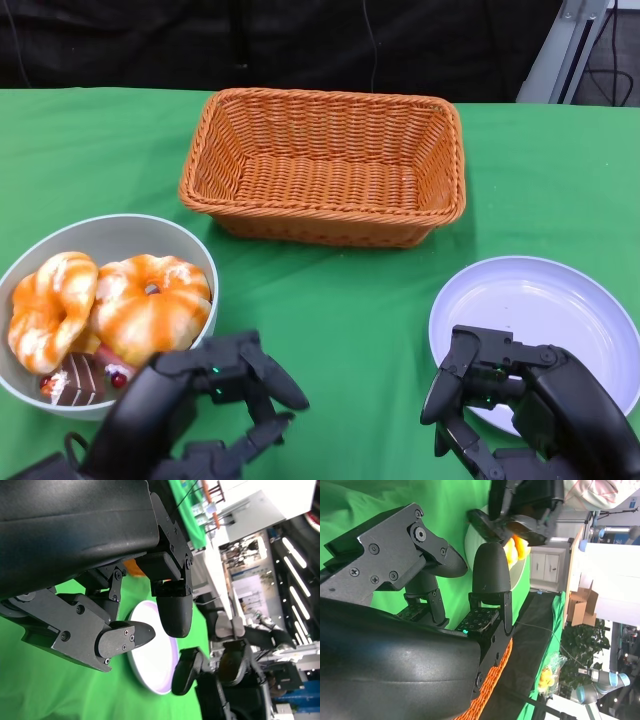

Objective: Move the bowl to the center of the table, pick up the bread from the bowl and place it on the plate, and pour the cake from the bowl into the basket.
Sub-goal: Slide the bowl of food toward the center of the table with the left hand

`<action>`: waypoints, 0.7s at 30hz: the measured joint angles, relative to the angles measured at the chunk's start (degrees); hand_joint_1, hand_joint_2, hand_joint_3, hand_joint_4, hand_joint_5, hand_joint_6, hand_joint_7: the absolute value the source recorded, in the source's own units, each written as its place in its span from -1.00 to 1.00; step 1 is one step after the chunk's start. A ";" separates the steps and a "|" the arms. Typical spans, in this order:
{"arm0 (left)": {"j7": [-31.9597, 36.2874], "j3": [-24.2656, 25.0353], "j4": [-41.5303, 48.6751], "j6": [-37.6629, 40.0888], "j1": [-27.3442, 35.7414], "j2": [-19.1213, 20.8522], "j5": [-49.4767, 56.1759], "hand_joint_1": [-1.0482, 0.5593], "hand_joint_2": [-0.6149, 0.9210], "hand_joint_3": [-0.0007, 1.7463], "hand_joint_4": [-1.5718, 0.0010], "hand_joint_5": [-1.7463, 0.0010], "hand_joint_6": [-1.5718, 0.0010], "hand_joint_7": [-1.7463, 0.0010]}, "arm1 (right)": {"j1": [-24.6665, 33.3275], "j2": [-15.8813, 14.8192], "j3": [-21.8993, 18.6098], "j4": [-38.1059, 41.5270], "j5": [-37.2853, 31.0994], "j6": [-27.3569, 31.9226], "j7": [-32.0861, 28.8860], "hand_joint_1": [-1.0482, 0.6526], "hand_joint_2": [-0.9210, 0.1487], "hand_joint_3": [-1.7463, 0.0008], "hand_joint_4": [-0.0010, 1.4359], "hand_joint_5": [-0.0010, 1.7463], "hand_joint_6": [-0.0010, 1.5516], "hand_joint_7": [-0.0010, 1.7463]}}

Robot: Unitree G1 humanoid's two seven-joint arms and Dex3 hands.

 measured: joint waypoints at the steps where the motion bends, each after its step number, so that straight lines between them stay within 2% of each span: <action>1: 0.12 1.02 -0.59 -0.03 -0.77 0.11 -0.41 0.00 0.92 -0.62 0.05 -0.20 -0.06 0.38 | 0.00 0.01 0.00 0.05 0.00 0.00 0.00 0.14 -0.33 -0.26 0.05 0.79 0.00 0.49; 2: 0.52 2.04 -1.30 -0.09 -1.40 0.17 -0.74 -0.08 0.97 -0.73 0.06 -0.07 -0.10 0.56 | 0.00 0.05 0.01 0.06 0.01 0.00 0.00 0.14 -0.33 -0.26 0.05 0.79 -0.01 0.49; 4: 1.33 4.20 -2.14 -0.14 -3.23 0.29 -1.66 -0.18 0.99 -0.82 0.06 0.14 -0.13 0.78 | -0.01 0.18 0.01 0.13 0.00 0.00 0.00 0.14 -0.33 -0.26 0.04 0.79 0.00 0.49; 7: 3.26 7.98 -3.15 0.60 -6.39 0.67 -3.43 -0.31 1.00 -0.84 0.00 0.44 -0.13 0.94 | -0.01 0.28 0.01 0.40 -0.30 -0.22 0.00 0.13 -0.33 -0.26 0.04 0.79 0.00 0.49; 10: 4.47 10.94 -3.74 1.72 -8.67 1.15 -4.79 -0.39 1.00 -0.83 -0.05 0.68 -0.11 0.98 | -0.01 0.32 0.01 0.81 -0.41 -0.58 0.00 0.13 -0.34 -0.25 0.05 0.79 0.00 0.48; 14: 5.60 16.09 -3.73 3.88 -11.84 2.91 -8.56 -0.41 1.00 -0.81 -0.07 0.78 -0.07 1.00 | -0.02 0.37 0.02 1.07 -0.51 -0.62 -0.04 0.13 -0.34 -0.24 0.05 0.79 0.00 0.48; 18: 5.54 18.91 -2.36 4.31 -13.90 4.19 -11.11 -0.46 1.00 -0.81 -0.03 0.84 -0.02 1.00 | -0.08 0.47 0.06 1.25 -0.65 -0.68 -0.09 0.14 -0.35 -0.24 0.05 0.79 0.00 0.48; 21: 6.67 21.38 1.24 4.93 -15.55 6.03 -9.19 -0.55 1.00 -0.71 0.06 0.92 0.09 1.00 | -0.27 0.74 0.11 1.48 -0.65 -0.89 -0.09 0.14 -0.35 -0.24 0.05 0.79 0.00 0.48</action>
